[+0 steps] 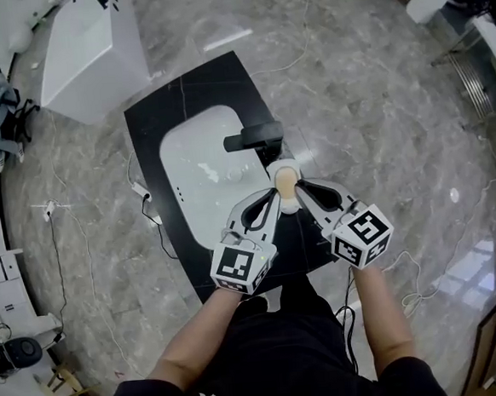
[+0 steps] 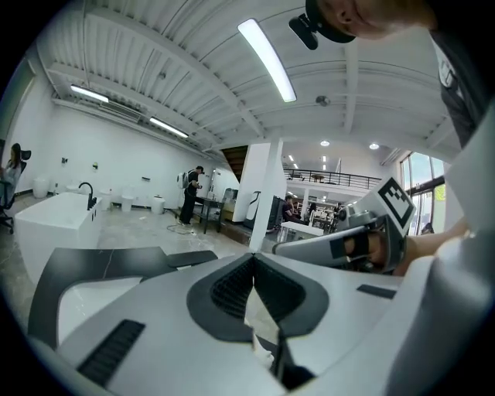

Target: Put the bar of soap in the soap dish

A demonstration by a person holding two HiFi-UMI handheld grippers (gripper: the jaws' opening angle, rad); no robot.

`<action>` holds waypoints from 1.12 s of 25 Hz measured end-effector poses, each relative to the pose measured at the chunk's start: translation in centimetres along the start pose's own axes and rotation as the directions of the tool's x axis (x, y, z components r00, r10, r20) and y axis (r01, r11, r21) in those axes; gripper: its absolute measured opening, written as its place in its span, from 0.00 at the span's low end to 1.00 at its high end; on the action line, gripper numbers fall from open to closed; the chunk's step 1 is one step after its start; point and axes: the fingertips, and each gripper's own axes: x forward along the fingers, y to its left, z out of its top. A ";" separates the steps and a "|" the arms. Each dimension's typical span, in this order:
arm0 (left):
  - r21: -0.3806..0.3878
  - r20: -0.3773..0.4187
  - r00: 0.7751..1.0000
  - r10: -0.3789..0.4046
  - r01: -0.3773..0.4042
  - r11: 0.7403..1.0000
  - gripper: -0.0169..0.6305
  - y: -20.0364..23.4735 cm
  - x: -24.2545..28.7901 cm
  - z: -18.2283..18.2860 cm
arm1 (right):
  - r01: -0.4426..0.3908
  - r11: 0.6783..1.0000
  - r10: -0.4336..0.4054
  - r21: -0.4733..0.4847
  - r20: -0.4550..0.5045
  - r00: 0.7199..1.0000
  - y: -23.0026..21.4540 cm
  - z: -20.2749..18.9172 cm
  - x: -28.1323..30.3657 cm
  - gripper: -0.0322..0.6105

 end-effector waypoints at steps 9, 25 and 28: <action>0.059 0.097 0.994 -0.057 0.051 0.997 0.04 -3.7 -5.1 5.6 | 0.111 0.983 -0.095 -0.143 0.117 0.989 6.2 3.8 -4.1 0.06; 0.126 0.186 0.976 -0.110 0.087 0.988 0.04 -6.6 -9.9 8.6 | 0.194 0.947 -0.147 -0.256 0.191 0.971 11.3 6.1 -7.2 0.06; 0.129 0.186 0.976 -0.112 0.089 0.988 0.04 -7.7 -10.4 7.8 | 0.195 0.946 -0.147 -0.259 0.196 0.970 11.7 5.2 -8.1 0.06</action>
